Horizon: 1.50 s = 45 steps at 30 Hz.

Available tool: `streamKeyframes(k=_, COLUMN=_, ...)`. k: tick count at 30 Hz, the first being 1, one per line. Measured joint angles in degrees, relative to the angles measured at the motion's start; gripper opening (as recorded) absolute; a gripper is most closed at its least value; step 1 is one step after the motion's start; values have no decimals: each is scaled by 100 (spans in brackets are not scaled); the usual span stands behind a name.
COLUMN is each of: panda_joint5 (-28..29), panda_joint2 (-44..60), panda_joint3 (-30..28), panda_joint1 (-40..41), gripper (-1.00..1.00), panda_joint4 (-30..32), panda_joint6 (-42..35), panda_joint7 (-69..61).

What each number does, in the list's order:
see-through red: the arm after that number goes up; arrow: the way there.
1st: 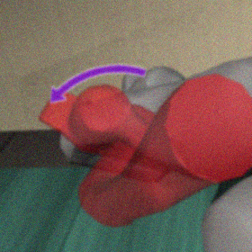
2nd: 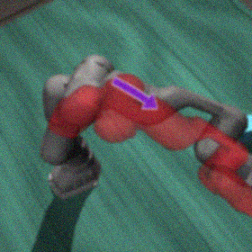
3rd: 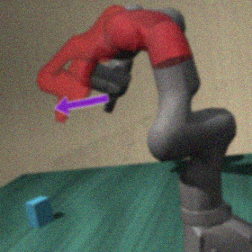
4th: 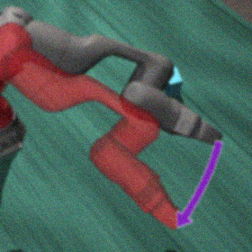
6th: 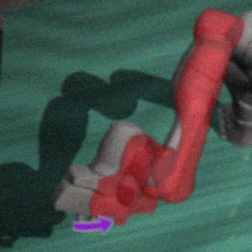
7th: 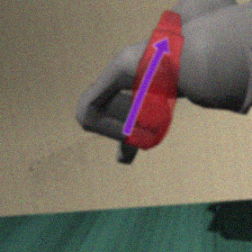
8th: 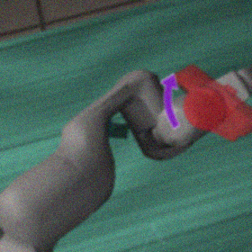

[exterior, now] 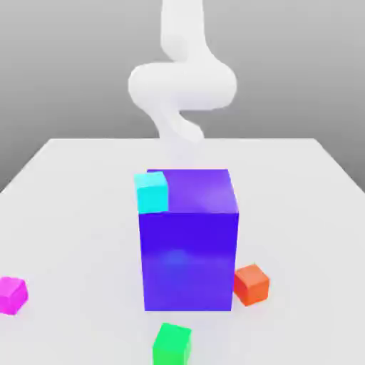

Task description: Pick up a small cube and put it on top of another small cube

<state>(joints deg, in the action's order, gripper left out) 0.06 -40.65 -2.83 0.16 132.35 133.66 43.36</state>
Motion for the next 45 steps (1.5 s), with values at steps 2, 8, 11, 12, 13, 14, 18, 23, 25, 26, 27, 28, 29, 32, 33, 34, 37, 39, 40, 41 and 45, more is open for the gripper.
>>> streamKeyframes(k=2, panda_joint5=-13, panda_joint2=435, panda_joint3=-247, panda_joint1=19, gripper=0, panda_joint4=48, panda_joint6=159, panda_joint7=-223)
streamKeyframes(k=8, panda_joint5=-167, panda_joint2=1662, panda_joint3=-975, panda_joint1=100, gripper=0, panda_joint4=187, panda_joint6=616, panda_joint7=-941)
streamKeyframes(k=11, panda_joint5=-322, panda_joint2=2277, panda_joint3=-1336, panda_joint1=157, gripper=0, panda_joint4=256, panda_joint6=842, panda_joint7=-1354)
streamKeyframes(k=12, panda_joint5=-380, panda_joint2=2484, panda_joint3=-1457, panda_joint1=176, gripper=0, panda_joint4=278, panda_joint6=915, panda_joint7=-1494)
streamKeyframes(k=13, panda_joint5=-455, panda_joint2=2693, panda_joint3=-1568, panda_joint1=206, gripper=0, panda_joint4=301, panda_joint6=990, panda_joint7=-1649)
streamKeyframes(k=14, panda_joint5=-536, panda_joint2=2904, panda_joint3=-1676, panda_joint1=237, gripper=0, panda_joint4=323, panda_joint6=1064, panda_joint7=-1808)
streamKeyframes(k=18, panda_joint5=-921, panda_joint2=3765, panda_joint3=-2049, panda_joint1=478, gripper=0, panda_joint4=409, panda_joint6=1349, panda_joint7=-2484)
streamKeyframes(k=23, panda_joint5=-1425, panda_joint2=4839, panda_joint3=-2201, panda_joint1=921, gripper=0, panda_joint4=510, panda_joint6=1684, panda_joint7=-3338)
streamKeyframes(k=25, panda_joint5=-1584, panda_joint2=5279, panda_joint3=-2206, panda_joint1=1166, gripper=0, panda_joint4=552, panda_joint6=1828, panda_joint7=-3658)
streamKeyframes(k=26, panda_joint5=-1651, panda_joint2=5493, panda_joint3=-2212, panda_joint1=1289, gripper=0, panda_joint4=574, panda_joint6=1899, panda_joint7=-3807)
streamKeyframes(k=27, panda_joint5=-1706, panda_joint2=5702, panda_joint3=-2197, panda_joint1=1423, gripper=0, panda_joint4=590, panda_joint6=1977, panda_joint7=-3943)
streamKeyframes(k=28, panda_joint5=-1826, panda_joint2=5912, panda_joint3=-2115, panda_joint1=1545, gripper=0, panda_joint4=570, panda_joint6=2091, panda_joint7=-4077)
streamKeyframes(k=29, panda_joint5=-1950, panda_joint2=6118, panda_joint3=-1977, panda_joint1=1688, gripper=0, panda_joint4=533, panda_joint6=2225, panda_joint7=-4190)
streamKeyframes(k=32, panda_joint5=-2401, panda_joint2=6735, panda_joint3=-1508, panda_joint1=2088, gripper=0, panda_joint4=384, panda_joint6=2662, panda_joint7=-4551)
streamKeyframes(k=33, panda_joint5=-2477, panda_joint2=6846, panda_joint3=-1415, panda_joint1=2165, gripper=-100, panda_joint4=355, panda_joint6=2744, panda_joint7=-4611)
streamKeyframes(k=34, panda_joint5=-2477, panda_joint2=6846, panda_joint3=-1415, panda_joint1=2165, gripper=-100, panda_joint4=355, panda_joint6=2744, panda_joint7=-4611)
streamKeyframes(k=37, panda_joint5=-2476, panda_joint2=6845, panda_joint3=-1415, panda_joint1=2166, gripper=-100, panda_joint4=355, panda_joint6=2736, panda_joint7=-4609)
streamKeyframes(k=39, panda_joint5=-2515, panda_joint2=6901, panda_joint3=-1369, panda_joint1=2204, gripper=-100, panda_joint4=340, panda_joint6=2774, panda_joint7=-4639)
streamKeyframes(k=40, panda_joint5=-2458, panda_joint2=6826, panda_joint3=-1429, panda_joint1=2157, gripper=-100, panda_joint4=361, panda_joint6=2720, panda_joint7=-4596)
streamKeyframes(k=41, panda_joint5=-2348, panda_joint2=6686, panda_joint3=-1538, panda_joint1=2071, gripper=-100, panda_joint4=399, panda_joint6=2619, panda_joint7=-4513)
streamKeyframes(k=45, panda_joint5=-1748, panda_joint2=5957, panda_joint3=-2039, panda_joint1=1669, gripper=-100, panda_joint4=594, panda_joint6=2103, panda_joint7=-4055)
